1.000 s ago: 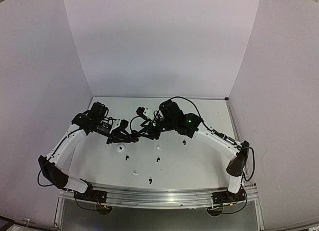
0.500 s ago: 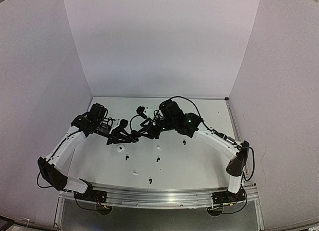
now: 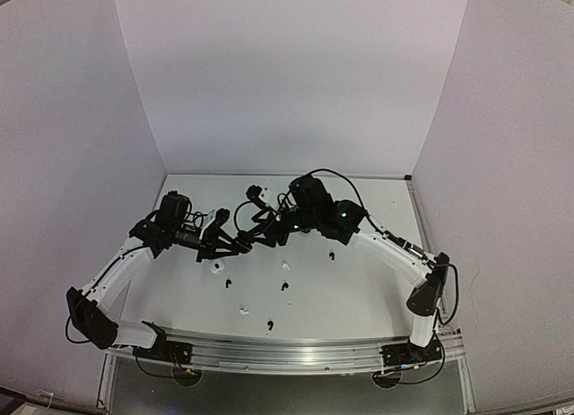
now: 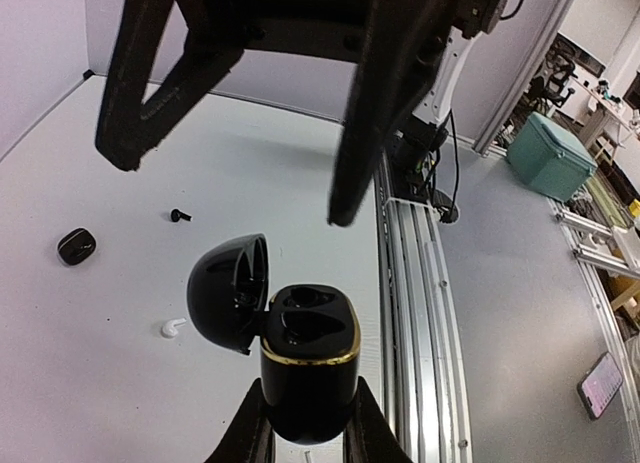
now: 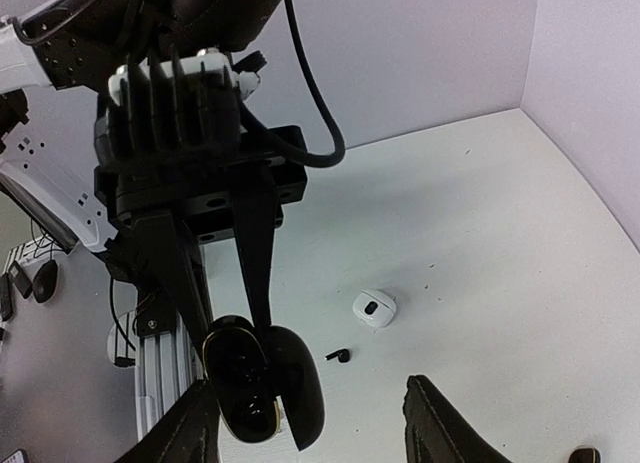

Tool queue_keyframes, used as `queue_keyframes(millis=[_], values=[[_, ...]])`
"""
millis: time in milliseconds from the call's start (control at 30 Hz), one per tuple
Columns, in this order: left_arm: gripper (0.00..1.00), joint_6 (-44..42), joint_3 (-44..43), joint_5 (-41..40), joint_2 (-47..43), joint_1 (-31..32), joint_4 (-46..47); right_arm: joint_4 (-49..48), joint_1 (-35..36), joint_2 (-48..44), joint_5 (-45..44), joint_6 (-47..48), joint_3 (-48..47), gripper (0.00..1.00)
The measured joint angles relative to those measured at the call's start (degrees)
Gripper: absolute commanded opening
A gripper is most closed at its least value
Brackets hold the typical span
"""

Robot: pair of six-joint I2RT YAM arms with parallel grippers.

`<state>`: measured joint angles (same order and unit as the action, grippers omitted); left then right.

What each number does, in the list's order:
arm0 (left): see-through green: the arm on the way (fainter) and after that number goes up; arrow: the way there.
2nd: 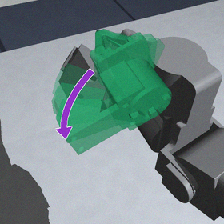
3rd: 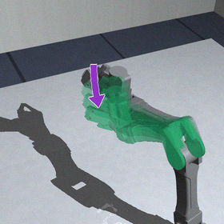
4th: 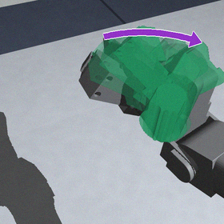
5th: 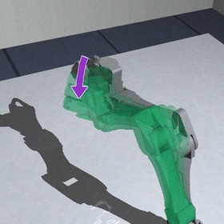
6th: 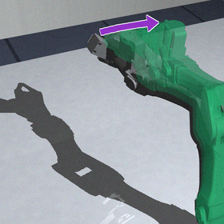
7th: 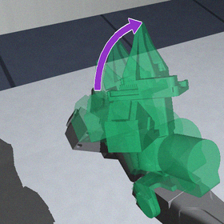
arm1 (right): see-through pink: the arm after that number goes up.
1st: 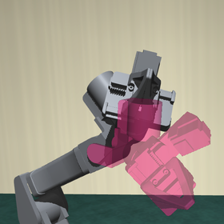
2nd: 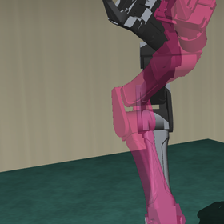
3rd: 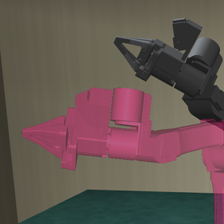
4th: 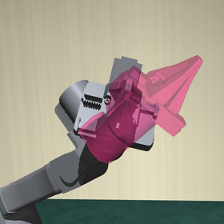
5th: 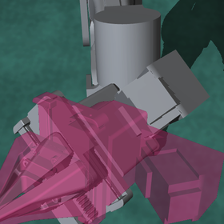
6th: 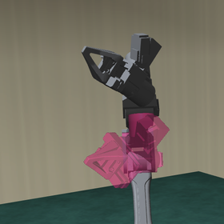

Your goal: Insert the wireless bluetooth earbuds into the charging case

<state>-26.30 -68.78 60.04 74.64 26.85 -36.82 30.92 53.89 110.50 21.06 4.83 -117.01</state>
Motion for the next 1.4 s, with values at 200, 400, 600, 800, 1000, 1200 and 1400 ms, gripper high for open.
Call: queue_keyframes(millis=[200, 400, 600, 800, 1000, 1200, 1400], values=[[0.00, 7.0, 2.7, -0.1, -0.9, 0.0, 6.2, 0.0, -0.4, -0.1, 0.1, -1.9, 0.0, 0.83], [0.00, 17.2, 11.3, -0.9, -3.9, 0.0, 19.6, -0.2, -4.4, -2.8, -5.6, -11.9, 2.5, 0.81], [0.00, 26.9, 18.3, -2.5, -5.8, 0.0, 34.3, 2.1, -12.7, -10.0, -21.9, -26.6, 14.4, 0.71], [0.00, 32.8, 23.7, -4.4, -6.5, 0.0, 45.6, 13.9, -15.4, -6.1, -35.0, -33.1, 16.3, 0.70], [0.00, 35.4, 26.4, -5.2, -6.8, 0.0, 52.4, 21.8, -15.6, 5.1, -37.4, -33.2, 14.1, 0.57], [0.00, 35.9, 28.1, -5.4, -7.0, 0.0, 55.1, 26.1, -17.1, 13.6, -36.5, -32.0, 12.6, 0.49], [0.00, 35.8, 28.1, -5.7, -7.0, 0.0, 56.4, 27.8, -19.8, 17.6, -33.3, -29.8, 11.5, 0.48]])
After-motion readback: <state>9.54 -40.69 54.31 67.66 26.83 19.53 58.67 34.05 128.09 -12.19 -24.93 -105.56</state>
